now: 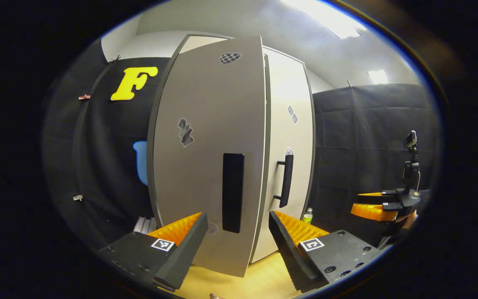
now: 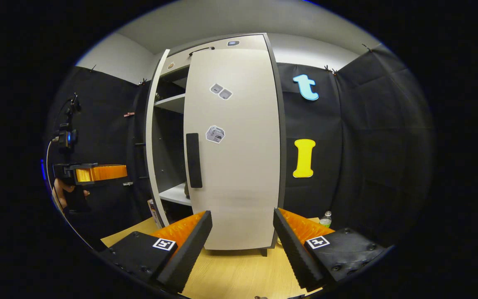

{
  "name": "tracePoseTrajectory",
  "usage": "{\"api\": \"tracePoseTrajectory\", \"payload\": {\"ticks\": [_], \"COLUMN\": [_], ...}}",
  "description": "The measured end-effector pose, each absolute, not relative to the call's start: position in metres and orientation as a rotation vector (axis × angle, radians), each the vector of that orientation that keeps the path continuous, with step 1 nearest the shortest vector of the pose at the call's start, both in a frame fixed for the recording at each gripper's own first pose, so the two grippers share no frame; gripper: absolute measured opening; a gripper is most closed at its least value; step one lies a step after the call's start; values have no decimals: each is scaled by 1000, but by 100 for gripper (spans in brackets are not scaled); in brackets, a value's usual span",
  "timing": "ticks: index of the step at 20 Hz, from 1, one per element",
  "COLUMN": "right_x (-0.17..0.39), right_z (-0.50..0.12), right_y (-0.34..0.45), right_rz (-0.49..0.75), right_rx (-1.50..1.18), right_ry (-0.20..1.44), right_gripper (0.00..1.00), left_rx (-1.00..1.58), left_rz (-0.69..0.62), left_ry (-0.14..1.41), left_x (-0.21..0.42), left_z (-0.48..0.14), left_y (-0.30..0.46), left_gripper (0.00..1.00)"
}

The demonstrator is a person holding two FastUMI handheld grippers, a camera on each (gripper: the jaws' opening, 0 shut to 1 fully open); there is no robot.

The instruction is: Grab one shoe with the right hand and put it into the shoe cabinet, grab the other shoe with the left hand and put it into the shoe cabinet; then close the right door with the right hand and the left door with the left hand.

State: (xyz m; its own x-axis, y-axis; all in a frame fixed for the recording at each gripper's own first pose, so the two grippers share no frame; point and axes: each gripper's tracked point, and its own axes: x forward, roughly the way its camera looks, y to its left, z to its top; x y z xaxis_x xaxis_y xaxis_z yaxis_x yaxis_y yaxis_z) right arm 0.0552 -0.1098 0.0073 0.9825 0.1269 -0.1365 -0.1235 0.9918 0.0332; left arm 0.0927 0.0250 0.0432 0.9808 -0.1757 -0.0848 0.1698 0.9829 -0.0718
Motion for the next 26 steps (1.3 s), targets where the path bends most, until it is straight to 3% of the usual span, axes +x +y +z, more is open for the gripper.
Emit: {"api": "tracePoseTrajectory", "payload": {"ticks": [26], "right_x": [57], "right_z": [10], "right_y": [-74], "right_rz": [251], "right_rx": [23], "right_ry": [103], "right_gripper": [98], "left_rx": [-40], "left_rz": [-125], "left_ry": [73], "left_x": [55], "left_z": [50], "left_y": [21], "left_gripper": [94]}}
